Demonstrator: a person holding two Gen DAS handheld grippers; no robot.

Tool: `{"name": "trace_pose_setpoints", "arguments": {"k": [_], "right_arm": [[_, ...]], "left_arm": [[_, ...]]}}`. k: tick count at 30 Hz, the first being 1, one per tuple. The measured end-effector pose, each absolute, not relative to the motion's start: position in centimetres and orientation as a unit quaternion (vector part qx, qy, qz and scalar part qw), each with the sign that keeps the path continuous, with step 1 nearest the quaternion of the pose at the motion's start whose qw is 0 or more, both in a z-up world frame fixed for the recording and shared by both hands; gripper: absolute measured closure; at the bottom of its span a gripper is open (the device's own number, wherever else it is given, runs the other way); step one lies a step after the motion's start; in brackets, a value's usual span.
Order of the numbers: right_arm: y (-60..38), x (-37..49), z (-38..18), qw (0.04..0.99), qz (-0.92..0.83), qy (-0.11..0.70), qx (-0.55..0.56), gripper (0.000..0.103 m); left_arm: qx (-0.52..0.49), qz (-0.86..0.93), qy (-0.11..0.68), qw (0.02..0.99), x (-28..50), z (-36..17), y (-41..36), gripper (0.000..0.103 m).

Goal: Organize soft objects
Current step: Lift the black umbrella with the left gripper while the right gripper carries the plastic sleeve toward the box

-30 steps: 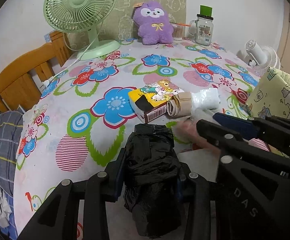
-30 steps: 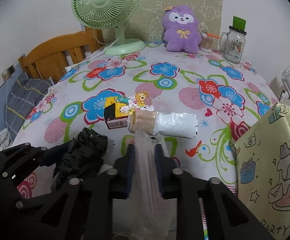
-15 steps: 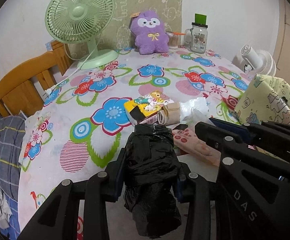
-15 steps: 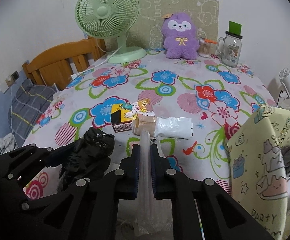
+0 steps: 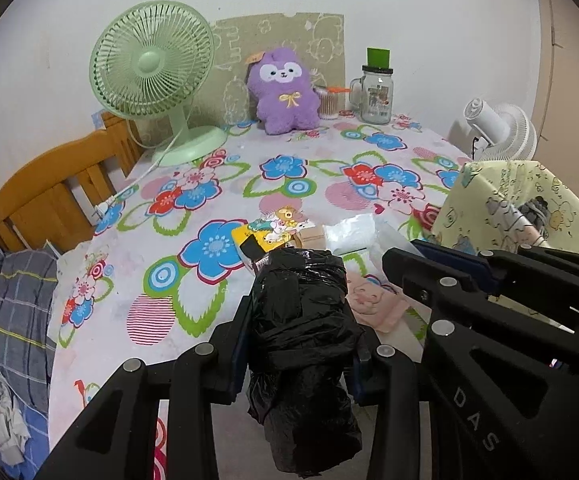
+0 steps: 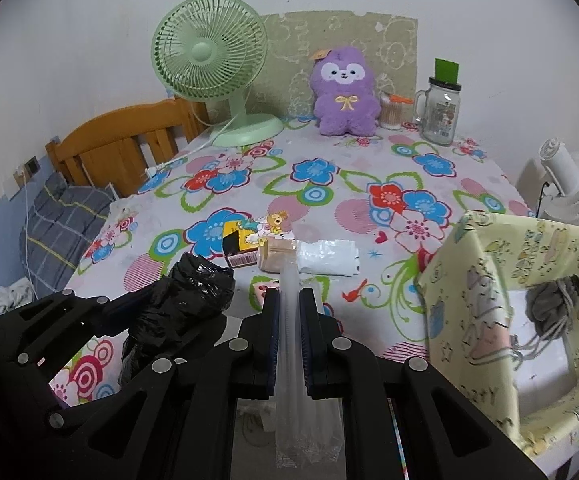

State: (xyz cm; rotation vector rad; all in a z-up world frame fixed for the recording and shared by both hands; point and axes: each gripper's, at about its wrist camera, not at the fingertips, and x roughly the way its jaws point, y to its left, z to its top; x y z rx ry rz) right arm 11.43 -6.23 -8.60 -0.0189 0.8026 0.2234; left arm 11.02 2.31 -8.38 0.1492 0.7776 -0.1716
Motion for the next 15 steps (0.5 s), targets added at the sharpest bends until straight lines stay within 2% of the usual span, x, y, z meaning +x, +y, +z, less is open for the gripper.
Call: {"name": "trace_pose_setpoints", "arguments": {"k": [15], "right_arm": [[-7.9,8.6,-5.4,0.926,0.098,0.365,-0.008,0.09]], "left_arm": [[0.08,-0.087,0.348,0.93,8.5,-5.6,0.8,0.063]]}}
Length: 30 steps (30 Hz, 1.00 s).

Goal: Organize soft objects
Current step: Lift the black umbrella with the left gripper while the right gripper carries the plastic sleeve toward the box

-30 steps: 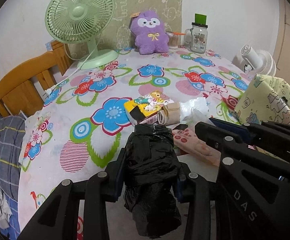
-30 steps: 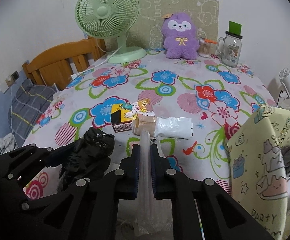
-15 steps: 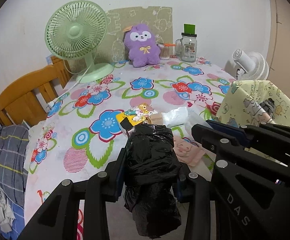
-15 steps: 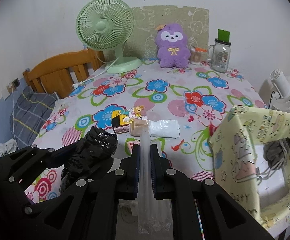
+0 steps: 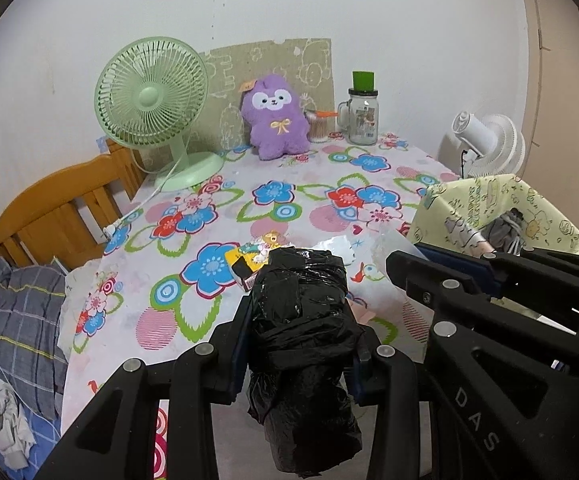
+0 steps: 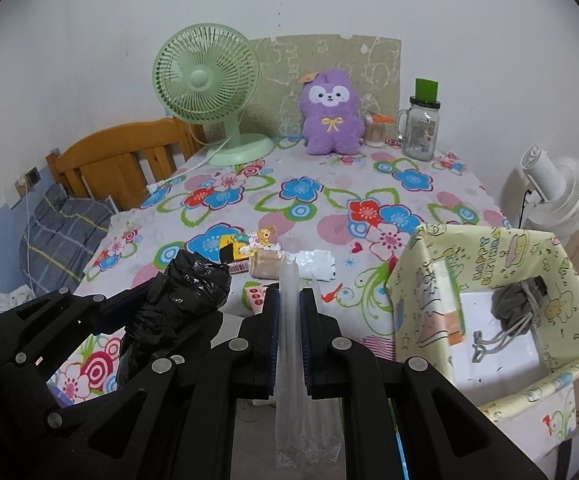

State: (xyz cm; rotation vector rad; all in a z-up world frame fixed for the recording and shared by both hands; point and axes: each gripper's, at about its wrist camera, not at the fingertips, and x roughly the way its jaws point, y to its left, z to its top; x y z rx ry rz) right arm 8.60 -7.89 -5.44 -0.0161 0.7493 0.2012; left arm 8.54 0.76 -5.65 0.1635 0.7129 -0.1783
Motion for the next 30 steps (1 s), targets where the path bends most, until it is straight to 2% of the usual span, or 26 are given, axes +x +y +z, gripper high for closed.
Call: {"name": "trace_pose_setpoints", "arguments": {"k": [30], "right_arm": [[-13.8,7.1,0.6,0.944,0.081,0.32,-0.005,0.09]], "left_arm": [[0.096,-0.112,0.305,0.941,7.4,0.0,-5.1,0.063]]}}
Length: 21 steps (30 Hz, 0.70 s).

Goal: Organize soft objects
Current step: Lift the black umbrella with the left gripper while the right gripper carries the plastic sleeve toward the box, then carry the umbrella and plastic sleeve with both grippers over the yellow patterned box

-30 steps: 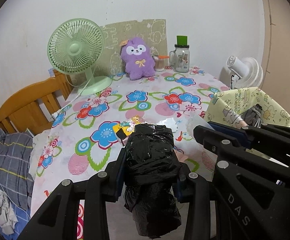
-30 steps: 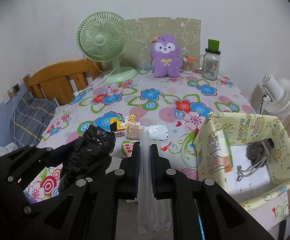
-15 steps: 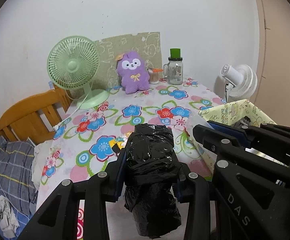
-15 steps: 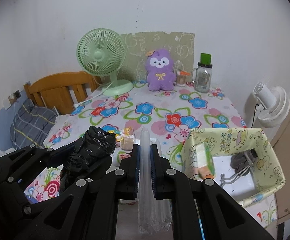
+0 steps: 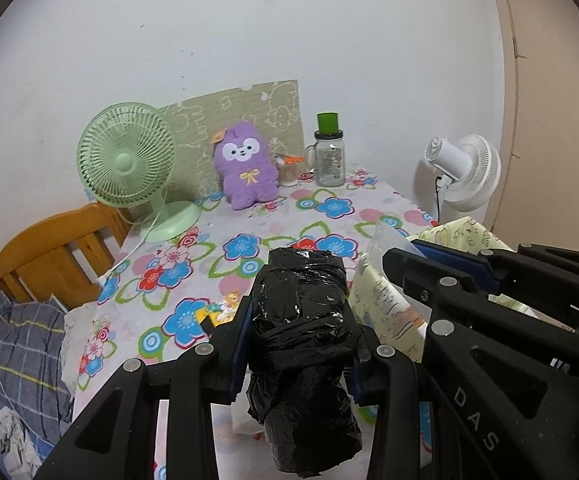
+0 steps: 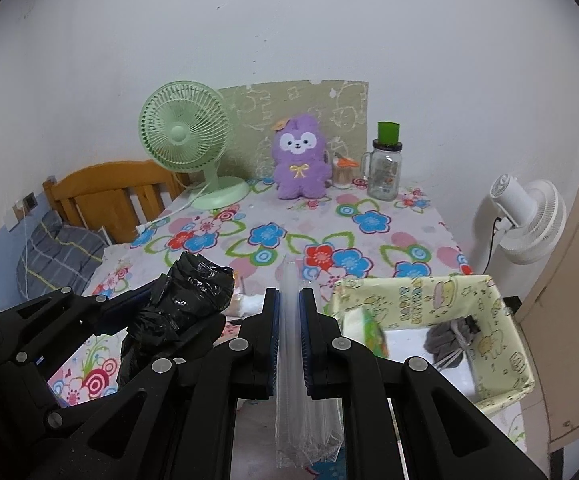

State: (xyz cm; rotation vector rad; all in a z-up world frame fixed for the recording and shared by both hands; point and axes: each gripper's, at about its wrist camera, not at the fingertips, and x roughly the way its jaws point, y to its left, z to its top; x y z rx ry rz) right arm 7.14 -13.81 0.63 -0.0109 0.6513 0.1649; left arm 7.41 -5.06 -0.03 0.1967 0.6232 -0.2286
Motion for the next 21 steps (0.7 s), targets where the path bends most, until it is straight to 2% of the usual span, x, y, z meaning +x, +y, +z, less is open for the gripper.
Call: {"name": "trace_pose_setpoints", "arguments": {"k": [21], "right_arm": [[-20.7,8.3,0.6,0.945,0.036,0.326,0.001,0.09]], "left_arm": [[0.108,-0.151,0.313,0.932,9.1,-0.4,-11.9,0.063]]}}
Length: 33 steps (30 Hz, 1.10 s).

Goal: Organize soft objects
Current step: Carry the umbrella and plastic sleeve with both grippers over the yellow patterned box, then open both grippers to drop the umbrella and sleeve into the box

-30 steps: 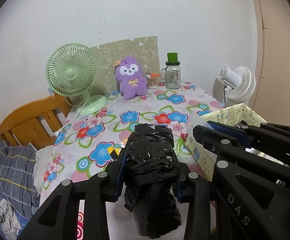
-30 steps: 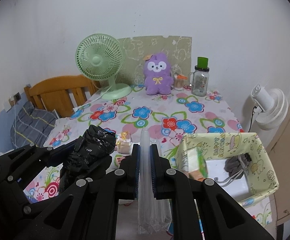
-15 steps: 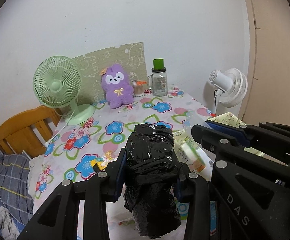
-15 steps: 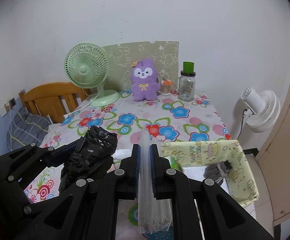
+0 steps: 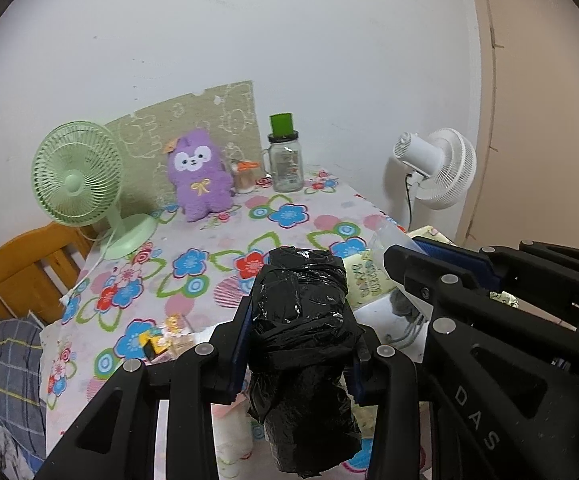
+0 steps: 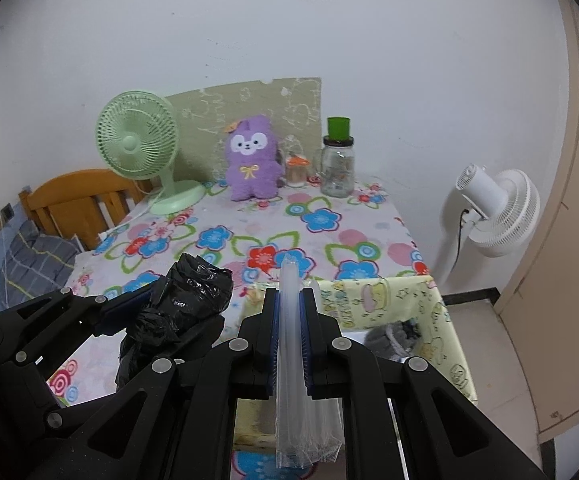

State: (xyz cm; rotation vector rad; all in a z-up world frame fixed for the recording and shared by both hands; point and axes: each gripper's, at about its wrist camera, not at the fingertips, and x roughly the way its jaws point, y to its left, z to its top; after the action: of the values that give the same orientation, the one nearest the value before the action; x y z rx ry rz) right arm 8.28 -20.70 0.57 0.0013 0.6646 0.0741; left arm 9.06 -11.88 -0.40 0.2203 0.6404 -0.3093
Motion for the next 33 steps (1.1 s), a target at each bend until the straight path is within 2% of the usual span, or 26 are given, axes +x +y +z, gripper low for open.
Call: {"name": "trace_pose_setpoints", "arguments": {"k": [21,25,27,29,30,31,33], "right_arm": [[-26.3,10.3,-3.3,0.93,-0.003,0.366,0.023,0.09],[-26.8,10.7,-4.1,0.927,-0.005,0.375,0.027,0.09],[-26.9,11.0,-4.4,0.924,-0.005,0.381,0.029,0.09],[-27.0,11.2,-4.7,0.921,-0.009,0.388,0.029,0.088],[-27.0,11.3,-4.8,0.921,-0.012,0.389,0.027,0.087],[-27.1,11.3,-4.9,0.92,-0.015,0.391,0.026,0.081],[-27.2,11.5,-5.1,0.918,-0.023,0.396,0.026,0.062]], "left_arm": [[0.118,-0.191,0.349,0.91,11.5,-4.0,-17.3,0.063],[0.12,-0.192,0.354,0.908,12.0,-4.6,-17.8,0.06],[0.12,-0.189,0.354,0.908,12.3,-4.9,-17.9,0.051],[0.13,-0.18,0.35,0.91,12.5,-5.2,-18.0,0.032],[0.134,-0.179,0.348,0.911,12.5,-5.3,-18.0,0.03],[0.137,-0.179,0.349,0.909,12.5,-5.3,-18.1,0.027],[0.143,-0.183,0.354,0.906,12.5,-5.6,-18.1,0.024]]}}
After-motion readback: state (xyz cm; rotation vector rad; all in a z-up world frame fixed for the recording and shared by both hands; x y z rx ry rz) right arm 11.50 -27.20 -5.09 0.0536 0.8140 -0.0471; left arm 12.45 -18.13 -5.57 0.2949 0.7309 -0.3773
